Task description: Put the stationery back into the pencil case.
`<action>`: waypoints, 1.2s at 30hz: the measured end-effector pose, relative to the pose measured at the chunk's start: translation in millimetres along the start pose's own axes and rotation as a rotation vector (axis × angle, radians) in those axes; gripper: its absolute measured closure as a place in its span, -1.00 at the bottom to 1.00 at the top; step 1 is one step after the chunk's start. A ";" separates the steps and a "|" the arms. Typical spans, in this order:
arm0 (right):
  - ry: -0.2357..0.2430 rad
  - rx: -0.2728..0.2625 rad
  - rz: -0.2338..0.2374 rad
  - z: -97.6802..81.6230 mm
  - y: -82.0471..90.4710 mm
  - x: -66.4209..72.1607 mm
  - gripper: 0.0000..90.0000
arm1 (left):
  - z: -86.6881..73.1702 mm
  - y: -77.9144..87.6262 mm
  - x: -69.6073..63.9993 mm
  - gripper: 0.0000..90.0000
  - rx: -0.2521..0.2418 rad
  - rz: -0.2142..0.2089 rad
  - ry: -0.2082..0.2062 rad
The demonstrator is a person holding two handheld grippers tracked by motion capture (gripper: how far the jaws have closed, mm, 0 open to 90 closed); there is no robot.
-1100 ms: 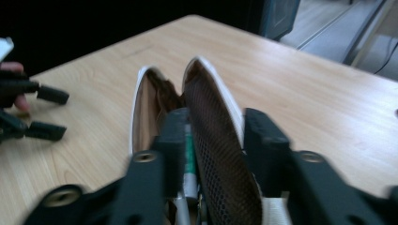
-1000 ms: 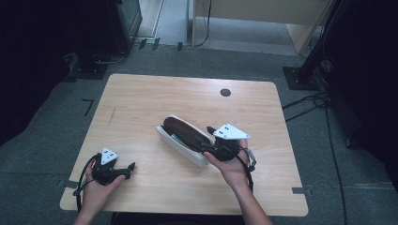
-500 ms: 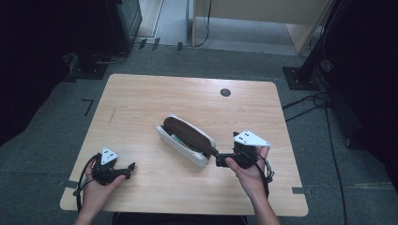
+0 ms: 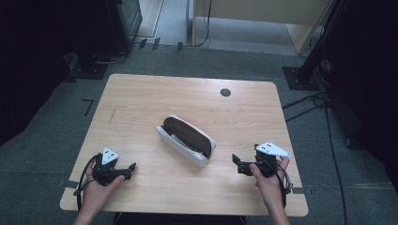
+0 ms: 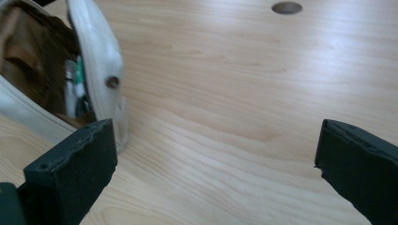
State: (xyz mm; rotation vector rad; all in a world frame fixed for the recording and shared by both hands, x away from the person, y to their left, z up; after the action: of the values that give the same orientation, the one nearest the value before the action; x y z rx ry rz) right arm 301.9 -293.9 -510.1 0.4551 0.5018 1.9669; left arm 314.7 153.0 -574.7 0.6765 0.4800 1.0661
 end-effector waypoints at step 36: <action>-0.034 0.203 -0.234 -95.0 30.9 -88.1 -0.95 | -1.6 0.9 1.5 -0.77 0.004 0.023 0.025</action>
State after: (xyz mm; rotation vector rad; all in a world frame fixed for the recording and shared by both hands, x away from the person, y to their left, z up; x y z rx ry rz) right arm 266.3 -400.0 -582.2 0.5312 0.7044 1.6886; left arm 313.7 155.1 -575.3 0.6749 0.4969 1.0965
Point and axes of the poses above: each handheld gripper's, and its own axes: y roughly backward along the jaws, z roughly out of its top, x roughly to its left, the point moved 8 cm from there along -y, roughly forward along the jaws, and after that the axes turned 4 degrees about y, right-handed, at the moved point
